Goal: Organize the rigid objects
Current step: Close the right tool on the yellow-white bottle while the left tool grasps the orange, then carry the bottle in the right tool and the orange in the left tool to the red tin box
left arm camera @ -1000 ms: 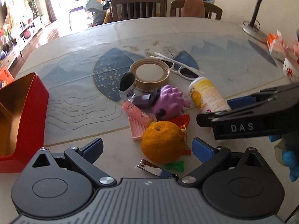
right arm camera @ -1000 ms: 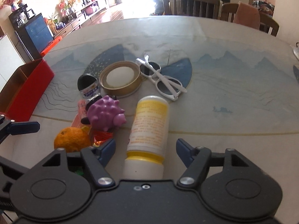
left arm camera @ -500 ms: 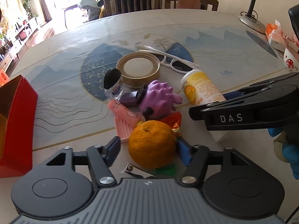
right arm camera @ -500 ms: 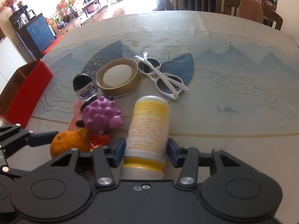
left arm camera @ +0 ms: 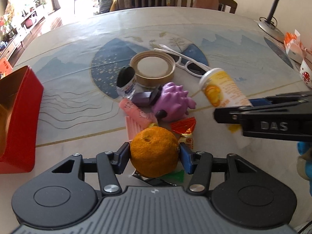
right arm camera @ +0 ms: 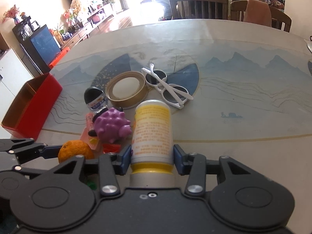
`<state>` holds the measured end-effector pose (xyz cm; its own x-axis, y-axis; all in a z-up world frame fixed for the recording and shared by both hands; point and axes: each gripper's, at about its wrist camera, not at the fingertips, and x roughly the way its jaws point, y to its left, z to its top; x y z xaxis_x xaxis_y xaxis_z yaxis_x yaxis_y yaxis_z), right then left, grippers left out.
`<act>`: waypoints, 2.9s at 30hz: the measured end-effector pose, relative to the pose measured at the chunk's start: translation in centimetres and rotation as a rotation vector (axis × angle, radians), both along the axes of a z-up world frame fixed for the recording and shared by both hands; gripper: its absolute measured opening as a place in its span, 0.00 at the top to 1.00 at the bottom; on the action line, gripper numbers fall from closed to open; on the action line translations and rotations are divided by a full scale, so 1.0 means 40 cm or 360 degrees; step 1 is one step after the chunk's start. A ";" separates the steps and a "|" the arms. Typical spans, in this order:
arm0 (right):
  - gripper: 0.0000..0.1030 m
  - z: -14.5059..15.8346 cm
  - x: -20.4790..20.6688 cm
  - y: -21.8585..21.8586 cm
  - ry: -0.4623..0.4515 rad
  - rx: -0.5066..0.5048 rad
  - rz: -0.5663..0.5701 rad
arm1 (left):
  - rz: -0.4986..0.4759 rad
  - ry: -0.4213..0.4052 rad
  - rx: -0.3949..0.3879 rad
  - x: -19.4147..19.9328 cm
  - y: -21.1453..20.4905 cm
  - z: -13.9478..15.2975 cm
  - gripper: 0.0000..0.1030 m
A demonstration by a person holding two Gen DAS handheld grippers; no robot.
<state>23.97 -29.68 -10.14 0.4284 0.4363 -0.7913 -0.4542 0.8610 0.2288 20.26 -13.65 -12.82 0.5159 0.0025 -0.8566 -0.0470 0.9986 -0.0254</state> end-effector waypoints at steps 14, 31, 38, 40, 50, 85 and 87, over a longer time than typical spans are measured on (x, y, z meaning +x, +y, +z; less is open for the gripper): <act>0.57 0.114 -0.051 0.050 -0.0120 0.0082 0.0096 | 0.0190 -0.0106 -0.0067 -0.028 0.112 0.100 0.48; 0.57 0.196 -0.091 0.358 -0.0241 0.0079 0.0238 | 0.0222 -0.0244 -0.0034 -0.037 0.415 0.190 0.54; 0.57 0.178 -0.104 0.383 -0.0179 0.0047 0.0092 | -0.0075 -0.0203 -0.0046 -0.068 0.439 0.140 0.54; 0.57 0.169 -0.111 0.376 -0.0160 0.0037 0.0052 | -0.0121 -0.0210 -0.0062 -0.075 0.429 0.133 0.53; 0.57 0.137 -0.102 0.312 -0.0107 0.0063 0.0034 | -0.0164 -0.0208 0.0022 -0.078 0.310 0.079 0.29; 0.57 0.102 -0.048 0.166 -0.0032 0.0058 0.0284 | 0.0223 -0.0126 0.0261 -0.024 0.218 -0.027 0.48; 0.57 0.101 -0.051 0.170 -0.0035 0.0054 0.0285 | 0.0233 -0.0126 0.0248 -0.027 0.224 -0.023 0.48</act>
<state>21.92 -22.87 -6.09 0.3587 0.5335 -0.7659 -0.6049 0.7578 0.2446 19.16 -4.68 -13.75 0.5659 0.2111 -0.7970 -0.1954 0.9735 0.1191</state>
